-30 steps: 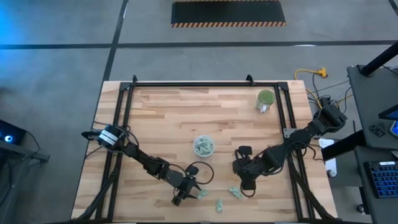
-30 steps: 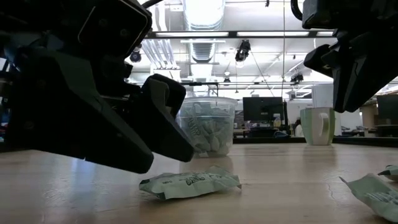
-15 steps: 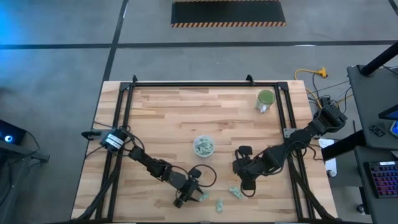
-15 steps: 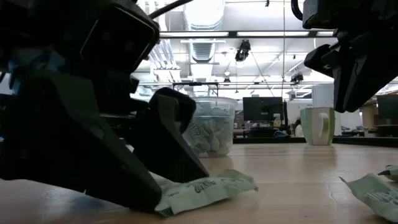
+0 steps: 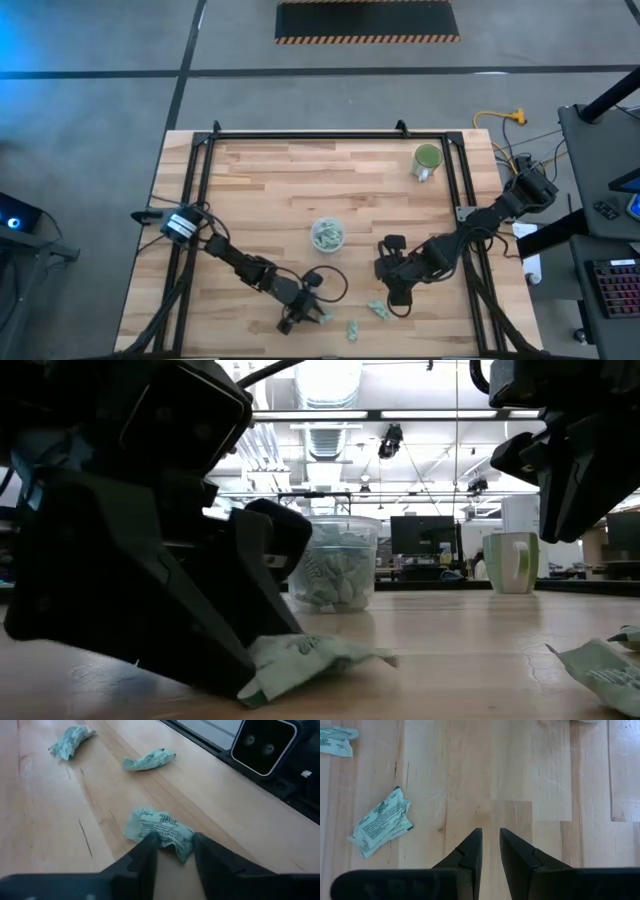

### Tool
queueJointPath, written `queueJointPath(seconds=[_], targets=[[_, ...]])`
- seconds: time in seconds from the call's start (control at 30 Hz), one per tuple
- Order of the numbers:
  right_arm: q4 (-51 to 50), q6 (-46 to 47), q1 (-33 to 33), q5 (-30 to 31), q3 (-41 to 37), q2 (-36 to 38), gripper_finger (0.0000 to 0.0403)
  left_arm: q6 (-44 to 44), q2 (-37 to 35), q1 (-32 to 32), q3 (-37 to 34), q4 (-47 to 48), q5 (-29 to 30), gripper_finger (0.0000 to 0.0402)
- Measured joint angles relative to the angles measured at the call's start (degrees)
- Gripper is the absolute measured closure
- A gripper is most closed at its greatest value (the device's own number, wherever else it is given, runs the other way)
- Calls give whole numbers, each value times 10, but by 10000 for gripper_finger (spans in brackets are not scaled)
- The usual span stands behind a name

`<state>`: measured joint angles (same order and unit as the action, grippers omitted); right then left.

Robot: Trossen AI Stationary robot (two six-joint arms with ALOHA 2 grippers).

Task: Pick and place Stevia / Truvia into bins
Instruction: Put the light green stevia packet into the transparent container

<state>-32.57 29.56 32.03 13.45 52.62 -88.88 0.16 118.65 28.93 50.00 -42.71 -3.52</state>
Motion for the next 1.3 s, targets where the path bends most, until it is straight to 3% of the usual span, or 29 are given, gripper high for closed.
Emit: queueJointPath(seconds=[0.37, 0.63, 0.8, 1.0, 1.07, 1.17, 1.3], targets=[[0, 0, 0, 0, 0, 0, 346, -15, -85, 0, -8, 174, 24, 391], [0, -3, 0, 1, -2, 0, 346, -44, -164, 1, -9, 338, 101, 400], [-2, -11, 0, 1, -2, 0, 346, -43, -220, 1, -9, 414, 207, 400], [-2, -18, 0, 1, -2, 0, 346, 29, -285, -3, -9, 432, 437, 400], [-1, -21, 0, 1, -2, 0, 346, 70, -292, -15, -9, 402, 488, 400], [-1, -26, 0, 2, -3, 0, 346, 116, -296, -53, -9, 365, 468, 400], [-1, -26, 0, 2, -3, 0, 346, 124, -286, -124, -9, 333, 327, 400]])
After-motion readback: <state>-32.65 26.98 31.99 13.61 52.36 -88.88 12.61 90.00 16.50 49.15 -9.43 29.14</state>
